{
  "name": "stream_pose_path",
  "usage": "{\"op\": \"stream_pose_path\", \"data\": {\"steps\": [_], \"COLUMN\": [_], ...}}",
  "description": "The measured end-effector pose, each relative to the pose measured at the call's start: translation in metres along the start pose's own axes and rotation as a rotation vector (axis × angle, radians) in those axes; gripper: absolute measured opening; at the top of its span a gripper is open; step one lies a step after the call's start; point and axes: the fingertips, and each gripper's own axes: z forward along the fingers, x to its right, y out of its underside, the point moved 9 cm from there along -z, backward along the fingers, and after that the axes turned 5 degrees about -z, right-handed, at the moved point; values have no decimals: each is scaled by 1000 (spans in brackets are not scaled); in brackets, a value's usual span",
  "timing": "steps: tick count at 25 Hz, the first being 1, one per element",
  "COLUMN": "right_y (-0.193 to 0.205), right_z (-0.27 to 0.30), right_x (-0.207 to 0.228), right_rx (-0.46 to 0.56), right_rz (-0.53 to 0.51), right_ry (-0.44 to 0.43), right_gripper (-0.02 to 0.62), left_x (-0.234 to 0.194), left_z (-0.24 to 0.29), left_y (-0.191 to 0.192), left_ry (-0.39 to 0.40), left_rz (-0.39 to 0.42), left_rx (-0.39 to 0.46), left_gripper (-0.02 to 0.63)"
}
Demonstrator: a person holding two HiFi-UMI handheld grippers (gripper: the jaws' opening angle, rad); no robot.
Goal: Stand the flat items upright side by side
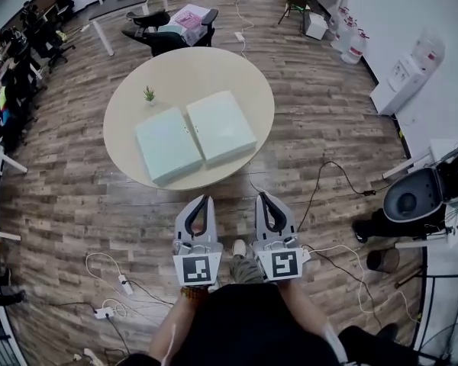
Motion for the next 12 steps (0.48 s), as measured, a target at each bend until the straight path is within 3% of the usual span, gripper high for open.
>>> {"op": "stream_pose_path", "data": {"steps": [7,12], "right_y": [9,19], "right_z": [26,39], "right_x": [41,64], "right_rx": [1,-18], "right_rz": [12,9], "right_ry": [-18,-33], "right_gripper": [-2,-2], "left_x": [10,15], "left_z": [37,50], "left_y": [-1,1], "left_ry": [-27,-67], "left_rz": [13,-25], "left_rx": [-12,-23], "left_gripper": [11,11]}}
